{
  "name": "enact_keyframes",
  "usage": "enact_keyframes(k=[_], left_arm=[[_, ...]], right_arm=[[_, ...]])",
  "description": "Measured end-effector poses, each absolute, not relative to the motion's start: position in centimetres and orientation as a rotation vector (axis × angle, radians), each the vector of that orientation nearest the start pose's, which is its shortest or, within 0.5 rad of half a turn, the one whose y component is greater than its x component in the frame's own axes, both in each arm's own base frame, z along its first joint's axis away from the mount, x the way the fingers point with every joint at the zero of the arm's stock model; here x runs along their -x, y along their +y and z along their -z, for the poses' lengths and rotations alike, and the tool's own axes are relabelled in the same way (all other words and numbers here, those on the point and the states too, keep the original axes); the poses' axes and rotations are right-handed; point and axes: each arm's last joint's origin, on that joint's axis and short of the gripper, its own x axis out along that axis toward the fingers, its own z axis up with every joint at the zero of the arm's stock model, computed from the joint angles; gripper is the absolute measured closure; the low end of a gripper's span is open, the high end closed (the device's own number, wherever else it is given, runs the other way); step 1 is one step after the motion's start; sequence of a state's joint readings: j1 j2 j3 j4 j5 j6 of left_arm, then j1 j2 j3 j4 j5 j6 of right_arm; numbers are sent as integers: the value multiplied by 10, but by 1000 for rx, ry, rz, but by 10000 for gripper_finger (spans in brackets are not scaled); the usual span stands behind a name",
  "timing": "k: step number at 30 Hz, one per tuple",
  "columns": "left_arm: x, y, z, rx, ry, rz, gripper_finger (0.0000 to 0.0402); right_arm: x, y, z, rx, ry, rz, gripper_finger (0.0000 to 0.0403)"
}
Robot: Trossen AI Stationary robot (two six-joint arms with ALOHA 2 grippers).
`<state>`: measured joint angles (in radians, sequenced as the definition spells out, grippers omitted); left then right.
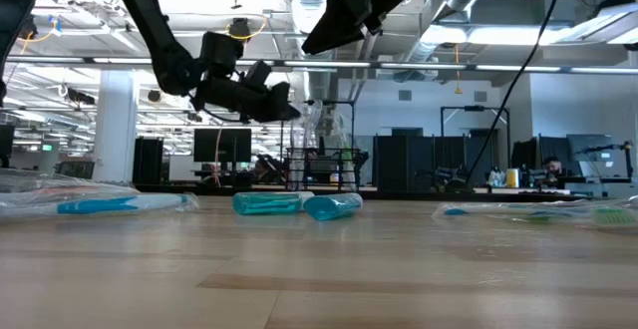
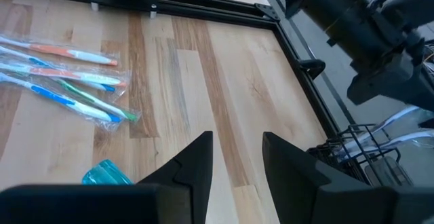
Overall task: Pick & Place toothbrushing station
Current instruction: Put the violet toothbrush into the black wire organizer, then put the right blue toothbrush into the black wire organizer
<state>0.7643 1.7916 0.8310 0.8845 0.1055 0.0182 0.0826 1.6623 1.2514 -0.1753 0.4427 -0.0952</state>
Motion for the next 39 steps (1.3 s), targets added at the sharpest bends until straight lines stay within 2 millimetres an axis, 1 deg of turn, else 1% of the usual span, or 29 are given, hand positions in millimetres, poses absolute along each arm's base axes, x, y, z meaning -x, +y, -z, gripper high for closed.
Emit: enact_keyframes(k=[7, 11, 14, 17, 23, 27, 33, 39], left_arm=[[-256, 241, -199, 68, 194, -654, 314], [-252, 231, -210, 72, 204, -640, 314], [-248, 219, -215, 65, 191, -625, 314], [-241, 205, -216, 63, 191, -606, 314], [-229, 172, -207, 97, 205, -548, 314], [-225, 147, -201, 129, 207, -488, 314], [-232, 111, -194, 141, 224, -365, 314], [-243, 80, -191, 134, 239, -283, 314]], right_arm=[[-371, 18, -272, 242, 585, 323, 284], [-371, 18, -271, 230, 585, 327, 284], [-370, 18, -271, 230, 592, 327, 284], [-370, 19, -271, 230, 591, 325, 284], [-370, 19, -271, 231, 594, 324, 284], [-370, 19, -271, 228, 594, 325, 284], [-368, 19, -268, 205, 617, 332, 284], [-359, 22, -258, 183, 744, 337, 284]])
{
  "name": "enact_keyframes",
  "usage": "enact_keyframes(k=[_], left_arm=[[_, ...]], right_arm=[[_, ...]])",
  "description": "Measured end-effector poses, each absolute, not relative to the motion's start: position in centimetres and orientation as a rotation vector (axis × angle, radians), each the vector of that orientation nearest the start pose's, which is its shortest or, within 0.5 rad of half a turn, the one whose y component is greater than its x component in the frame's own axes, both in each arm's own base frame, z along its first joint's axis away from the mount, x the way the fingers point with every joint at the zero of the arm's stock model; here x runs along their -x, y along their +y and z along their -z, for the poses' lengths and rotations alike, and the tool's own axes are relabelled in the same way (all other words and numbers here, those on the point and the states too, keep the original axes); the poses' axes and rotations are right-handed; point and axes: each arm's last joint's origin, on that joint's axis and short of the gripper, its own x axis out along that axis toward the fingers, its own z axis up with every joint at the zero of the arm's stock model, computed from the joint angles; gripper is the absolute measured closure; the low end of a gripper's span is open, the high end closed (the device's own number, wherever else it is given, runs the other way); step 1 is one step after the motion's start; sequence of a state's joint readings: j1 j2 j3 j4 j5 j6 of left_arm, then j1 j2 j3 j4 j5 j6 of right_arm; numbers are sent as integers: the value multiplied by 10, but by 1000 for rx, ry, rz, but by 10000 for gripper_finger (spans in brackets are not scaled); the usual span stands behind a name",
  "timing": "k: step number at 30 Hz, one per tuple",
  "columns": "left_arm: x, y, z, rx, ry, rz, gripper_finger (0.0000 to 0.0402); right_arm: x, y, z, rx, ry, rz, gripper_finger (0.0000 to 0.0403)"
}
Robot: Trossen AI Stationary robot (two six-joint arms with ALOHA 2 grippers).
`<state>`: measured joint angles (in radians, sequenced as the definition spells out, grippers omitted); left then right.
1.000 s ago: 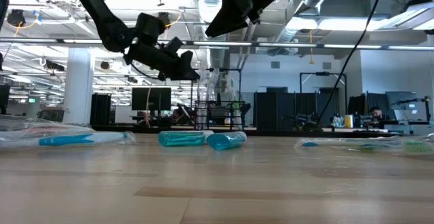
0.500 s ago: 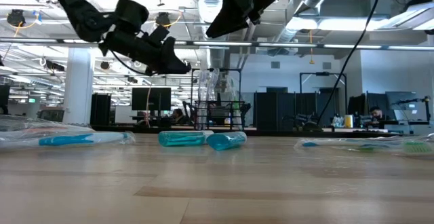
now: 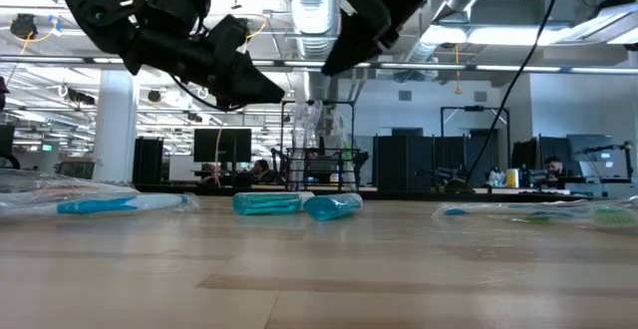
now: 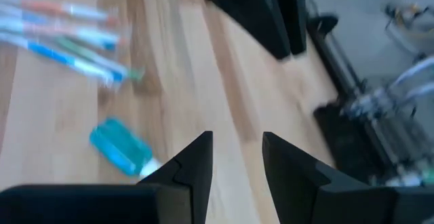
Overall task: Pick & Place toothbrushing station
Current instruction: Put the right blue toothbrush into the black wire organizer
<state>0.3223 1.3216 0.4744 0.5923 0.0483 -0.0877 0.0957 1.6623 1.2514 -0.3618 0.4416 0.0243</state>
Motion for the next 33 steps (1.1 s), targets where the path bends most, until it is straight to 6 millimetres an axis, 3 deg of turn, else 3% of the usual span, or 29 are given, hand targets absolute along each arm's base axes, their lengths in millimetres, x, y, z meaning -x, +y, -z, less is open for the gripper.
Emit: enact_keyframes(k=[15, 33], left_arm=[[-254, 29, -193, 93, 231, -173, 314], [-256, 16, -195, 87, 206, -130, 314]], right_arm=[[-328, 33, -235, -40, 1119, 307, 284], [-273, 76, -189, -165, 1479, 361, 284]])
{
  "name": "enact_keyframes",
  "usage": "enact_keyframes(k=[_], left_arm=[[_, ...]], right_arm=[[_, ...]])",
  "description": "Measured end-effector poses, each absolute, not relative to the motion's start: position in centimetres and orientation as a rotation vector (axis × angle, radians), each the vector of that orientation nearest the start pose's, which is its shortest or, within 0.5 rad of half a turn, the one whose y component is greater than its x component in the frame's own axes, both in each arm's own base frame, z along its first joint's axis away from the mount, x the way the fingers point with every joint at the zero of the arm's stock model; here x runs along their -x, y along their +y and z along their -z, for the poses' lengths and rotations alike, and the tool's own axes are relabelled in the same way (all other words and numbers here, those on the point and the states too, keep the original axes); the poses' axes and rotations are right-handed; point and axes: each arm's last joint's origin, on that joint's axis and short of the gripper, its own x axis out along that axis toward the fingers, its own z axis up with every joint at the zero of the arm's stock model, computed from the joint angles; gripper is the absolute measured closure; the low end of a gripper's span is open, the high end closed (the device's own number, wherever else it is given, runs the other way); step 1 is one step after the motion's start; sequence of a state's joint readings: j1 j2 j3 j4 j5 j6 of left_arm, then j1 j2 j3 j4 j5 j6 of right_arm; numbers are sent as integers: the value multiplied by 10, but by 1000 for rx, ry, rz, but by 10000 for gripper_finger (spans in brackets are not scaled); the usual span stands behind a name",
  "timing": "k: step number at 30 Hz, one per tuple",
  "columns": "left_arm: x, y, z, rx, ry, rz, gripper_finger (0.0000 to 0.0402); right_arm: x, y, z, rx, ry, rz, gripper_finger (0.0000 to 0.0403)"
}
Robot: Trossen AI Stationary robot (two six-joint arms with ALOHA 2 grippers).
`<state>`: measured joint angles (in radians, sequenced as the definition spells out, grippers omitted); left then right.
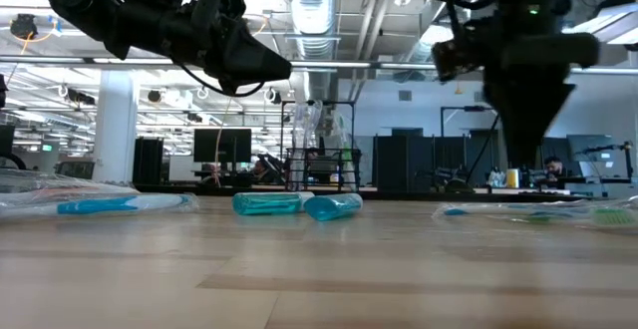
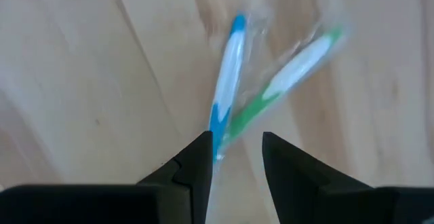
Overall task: Pick & Place toothbrushing station
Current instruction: Put the right blue toothbrush into the black wire organizer
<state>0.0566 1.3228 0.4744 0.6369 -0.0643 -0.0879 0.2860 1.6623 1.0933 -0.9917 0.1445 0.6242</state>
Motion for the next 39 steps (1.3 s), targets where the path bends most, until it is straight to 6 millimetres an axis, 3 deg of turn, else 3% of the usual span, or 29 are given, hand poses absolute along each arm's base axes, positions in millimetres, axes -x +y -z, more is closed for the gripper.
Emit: enact_keyframes(k=[11, 32, 39], left_arm=[[-256, 16, -195, 87, 206, -130, 314], [-256, 16, -195, 87, 207, -129, 314], [-256, 16, -195, 88, 207, -129, 314]], right_arm=[[-248, 86, -166, -266, 1605, 361, 284], [-241, 102, -165, -232, 1621, 307, 284], [-236, 100, -151, -245, 1623, 322, 284]])
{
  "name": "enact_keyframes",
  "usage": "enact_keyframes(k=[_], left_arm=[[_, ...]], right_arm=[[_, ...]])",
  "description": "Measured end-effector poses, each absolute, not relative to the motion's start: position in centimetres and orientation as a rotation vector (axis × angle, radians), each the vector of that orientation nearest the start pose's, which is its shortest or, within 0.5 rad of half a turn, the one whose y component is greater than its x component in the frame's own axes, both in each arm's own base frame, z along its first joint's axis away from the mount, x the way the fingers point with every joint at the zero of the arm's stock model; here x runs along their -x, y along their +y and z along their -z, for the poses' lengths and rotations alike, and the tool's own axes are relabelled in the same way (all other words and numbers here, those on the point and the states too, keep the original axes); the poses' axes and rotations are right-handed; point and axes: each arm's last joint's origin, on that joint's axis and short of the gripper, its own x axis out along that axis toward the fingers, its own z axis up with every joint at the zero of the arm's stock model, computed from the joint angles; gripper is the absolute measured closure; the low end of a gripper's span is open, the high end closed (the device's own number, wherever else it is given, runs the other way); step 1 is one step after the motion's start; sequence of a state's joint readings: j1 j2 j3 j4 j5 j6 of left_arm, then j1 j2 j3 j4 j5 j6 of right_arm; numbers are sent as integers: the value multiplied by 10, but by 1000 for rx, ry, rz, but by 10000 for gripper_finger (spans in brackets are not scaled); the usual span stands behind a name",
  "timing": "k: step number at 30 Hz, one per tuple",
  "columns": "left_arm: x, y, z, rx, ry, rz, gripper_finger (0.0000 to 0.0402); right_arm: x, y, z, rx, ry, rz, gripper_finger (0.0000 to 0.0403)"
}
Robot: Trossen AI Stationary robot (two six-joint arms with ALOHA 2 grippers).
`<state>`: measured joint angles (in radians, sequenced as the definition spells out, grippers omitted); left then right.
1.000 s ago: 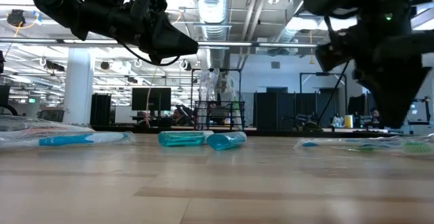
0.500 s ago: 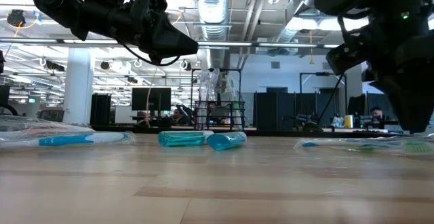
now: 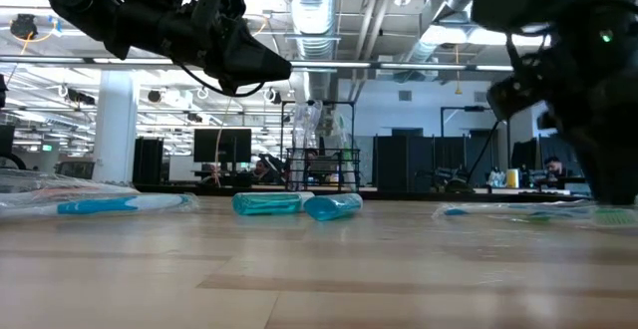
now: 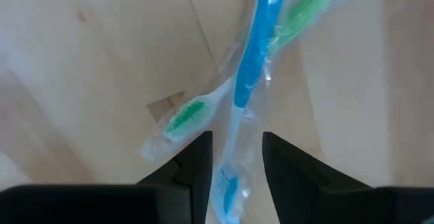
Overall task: Pick & Place toothbrushing station
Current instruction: Put the right blue toothbrush into the black wire organizer
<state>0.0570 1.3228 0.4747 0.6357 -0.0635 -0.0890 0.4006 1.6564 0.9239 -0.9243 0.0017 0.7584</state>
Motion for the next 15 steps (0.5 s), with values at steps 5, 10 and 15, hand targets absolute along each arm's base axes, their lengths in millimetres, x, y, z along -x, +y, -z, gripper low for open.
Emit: enact_keyframes(k=[5, 10, 15], left_arm=[[-256, 16, -195, 94, 207, -130, 314], [-256, 16, -195, 93, 206, -130, 314], [-256, 16, -195, 93, 206, -130, 314]], right_arm=[[-233, 99, -148, -257, 1639, 353, 284], [-233, 100, -148, -242, 1638, 335, 308], [-232, 102, -148, -227, 1639, 318, 386]])
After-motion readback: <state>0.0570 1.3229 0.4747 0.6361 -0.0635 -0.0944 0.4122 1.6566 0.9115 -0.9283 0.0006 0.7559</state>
